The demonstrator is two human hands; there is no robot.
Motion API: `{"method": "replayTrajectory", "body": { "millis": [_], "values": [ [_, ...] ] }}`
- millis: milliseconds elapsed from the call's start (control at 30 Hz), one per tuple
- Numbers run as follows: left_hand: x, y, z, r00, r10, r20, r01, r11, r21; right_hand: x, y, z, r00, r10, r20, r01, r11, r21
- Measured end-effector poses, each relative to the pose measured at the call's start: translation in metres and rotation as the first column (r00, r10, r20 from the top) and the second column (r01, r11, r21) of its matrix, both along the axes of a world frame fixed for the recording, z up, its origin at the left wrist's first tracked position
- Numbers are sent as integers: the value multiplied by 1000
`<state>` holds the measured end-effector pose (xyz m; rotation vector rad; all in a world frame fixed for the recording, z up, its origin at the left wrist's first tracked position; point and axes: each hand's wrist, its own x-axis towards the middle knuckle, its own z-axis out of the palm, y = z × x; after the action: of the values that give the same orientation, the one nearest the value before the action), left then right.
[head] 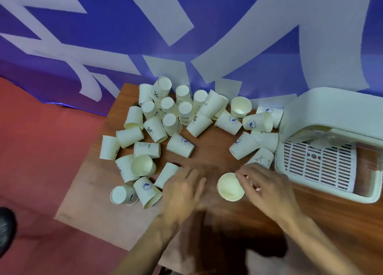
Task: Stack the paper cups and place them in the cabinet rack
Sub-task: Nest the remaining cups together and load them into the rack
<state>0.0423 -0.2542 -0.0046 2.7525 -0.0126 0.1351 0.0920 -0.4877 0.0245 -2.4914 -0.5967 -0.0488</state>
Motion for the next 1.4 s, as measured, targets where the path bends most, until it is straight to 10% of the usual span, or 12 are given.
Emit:
{"method": "replayTrajectory", "body": {
  "millis": [200,567,1033,1400],
  "values": [
    [15,102,-9,902,392,-183,-360,914,185,67,118,-14,934,271,-234,-317,930,-186],
    [29,134,-37,892,312,-327,-209,926,315,115,210,-48,819,466,-336,-574,653,-494],
    [45,53,39,996,46,-76,-30,980,198,66,106,-15,993,21,-116,-40,985,-170],
    [17,-44,80,932,-361,-24,360,917,173,-54,-50,22,925,-379,-36,381,919,102]
  ]
}}
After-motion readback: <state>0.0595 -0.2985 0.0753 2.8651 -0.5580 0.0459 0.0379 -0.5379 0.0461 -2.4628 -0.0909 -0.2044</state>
